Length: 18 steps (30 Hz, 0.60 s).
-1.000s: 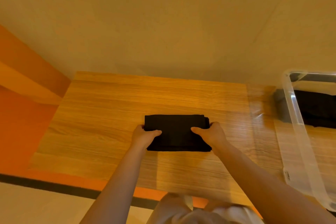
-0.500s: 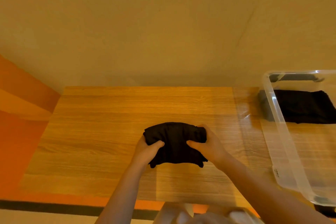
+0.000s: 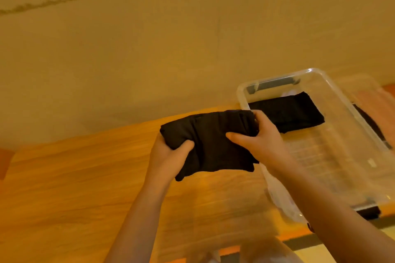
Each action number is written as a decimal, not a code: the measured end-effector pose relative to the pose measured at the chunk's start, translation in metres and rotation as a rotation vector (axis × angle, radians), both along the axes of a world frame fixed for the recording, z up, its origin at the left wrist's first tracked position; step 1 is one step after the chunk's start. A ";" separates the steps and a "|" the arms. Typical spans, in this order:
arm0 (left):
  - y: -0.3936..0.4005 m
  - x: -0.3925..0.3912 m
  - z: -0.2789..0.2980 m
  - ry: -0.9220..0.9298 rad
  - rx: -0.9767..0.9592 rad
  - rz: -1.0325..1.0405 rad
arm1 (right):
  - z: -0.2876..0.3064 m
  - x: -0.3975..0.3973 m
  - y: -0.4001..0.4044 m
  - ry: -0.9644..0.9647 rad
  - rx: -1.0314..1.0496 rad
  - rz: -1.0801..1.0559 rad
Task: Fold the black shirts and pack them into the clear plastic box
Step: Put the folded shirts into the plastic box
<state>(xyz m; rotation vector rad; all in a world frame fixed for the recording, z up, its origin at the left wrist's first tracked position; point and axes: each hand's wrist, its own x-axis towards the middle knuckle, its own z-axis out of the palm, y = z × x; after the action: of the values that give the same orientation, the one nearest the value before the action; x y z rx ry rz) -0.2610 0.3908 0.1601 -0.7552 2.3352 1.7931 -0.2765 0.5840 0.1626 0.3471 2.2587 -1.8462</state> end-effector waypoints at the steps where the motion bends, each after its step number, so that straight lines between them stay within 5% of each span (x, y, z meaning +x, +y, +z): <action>1: 0.018 -0.008 0.004 0.029 -0.006 -0.026 | 0.004 -0.004 0.016 0.026 0.007 -0.047; 10: 0.182 -0.047 -0.009 0.121 -0.131 -0.311 | -0.012 -0.021 0.150 0.047 0.151 -0.302; 18: 0.252 -0.055 -0.066 -0.299 -0.216 -0.418 | -0.062 -0.039 0.200 -0.166 0.411 -0.085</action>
<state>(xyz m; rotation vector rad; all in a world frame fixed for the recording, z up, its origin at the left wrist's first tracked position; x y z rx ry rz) -0.3157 0.6428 0.0938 -0.4683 2.2894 1.1866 -0.3156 0.7843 0.1001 0.6427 2.5235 -1.3164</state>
